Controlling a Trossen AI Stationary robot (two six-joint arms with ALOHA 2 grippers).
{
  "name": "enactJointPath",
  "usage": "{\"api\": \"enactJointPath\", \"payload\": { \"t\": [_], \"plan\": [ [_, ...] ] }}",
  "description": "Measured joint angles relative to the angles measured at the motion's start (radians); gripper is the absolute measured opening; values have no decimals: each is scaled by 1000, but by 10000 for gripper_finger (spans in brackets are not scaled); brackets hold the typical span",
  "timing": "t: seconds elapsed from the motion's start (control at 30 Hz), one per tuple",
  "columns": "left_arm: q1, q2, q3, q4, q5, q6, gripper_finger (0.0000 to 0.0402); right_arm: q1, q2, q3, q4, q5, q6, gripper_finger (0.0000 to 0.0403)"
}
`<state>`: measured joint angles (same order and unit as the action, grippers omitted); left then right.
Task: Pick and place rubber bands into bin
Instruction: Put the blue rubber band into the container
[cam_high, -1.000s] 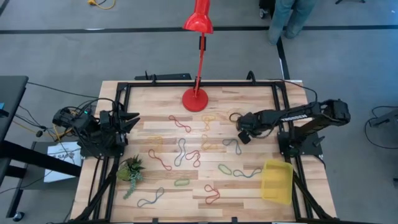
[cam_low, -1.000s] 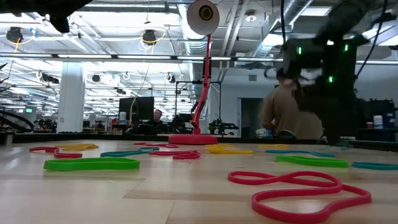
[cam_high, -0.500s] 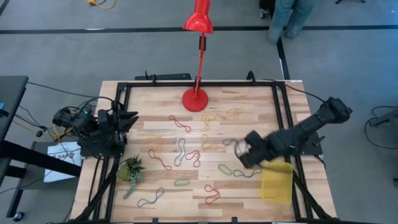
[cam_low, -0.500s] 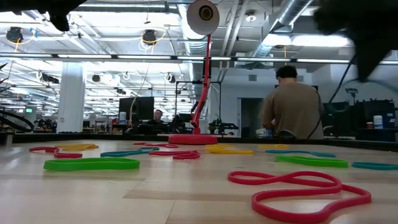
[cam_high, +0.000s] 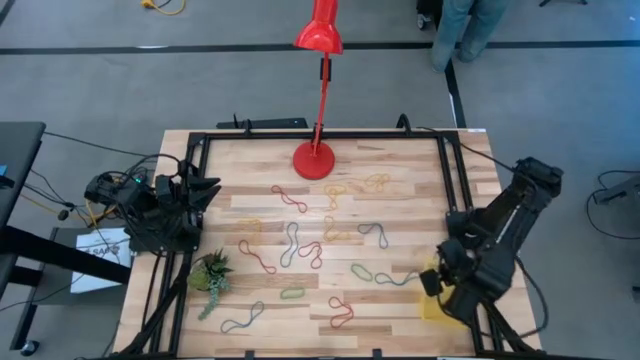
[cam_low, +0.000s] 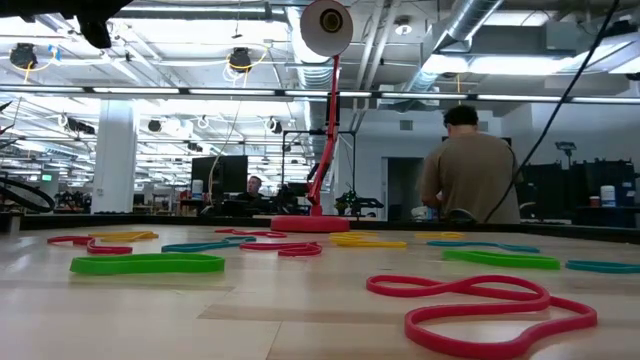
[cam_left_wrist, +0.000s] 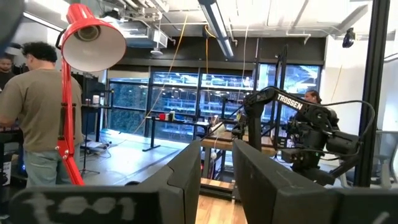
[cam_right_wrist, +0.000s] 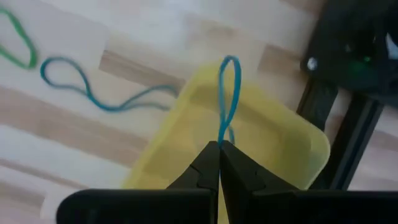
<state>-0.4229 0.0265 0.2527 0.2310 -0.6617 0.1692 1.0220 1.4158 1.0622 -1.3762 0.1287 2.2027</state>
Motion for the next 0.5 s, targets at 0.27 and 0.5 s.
{"api": "enactJointPath", "payload": {
  "t": [0.27,0.5],
  "plan": [
    [0,0,0,0,0,1,82,12,74,0,5,0,-47,6],
    [0,0,0,0,0,1,82,-4,144,0,1,-1,-85,28]
  ]
}}
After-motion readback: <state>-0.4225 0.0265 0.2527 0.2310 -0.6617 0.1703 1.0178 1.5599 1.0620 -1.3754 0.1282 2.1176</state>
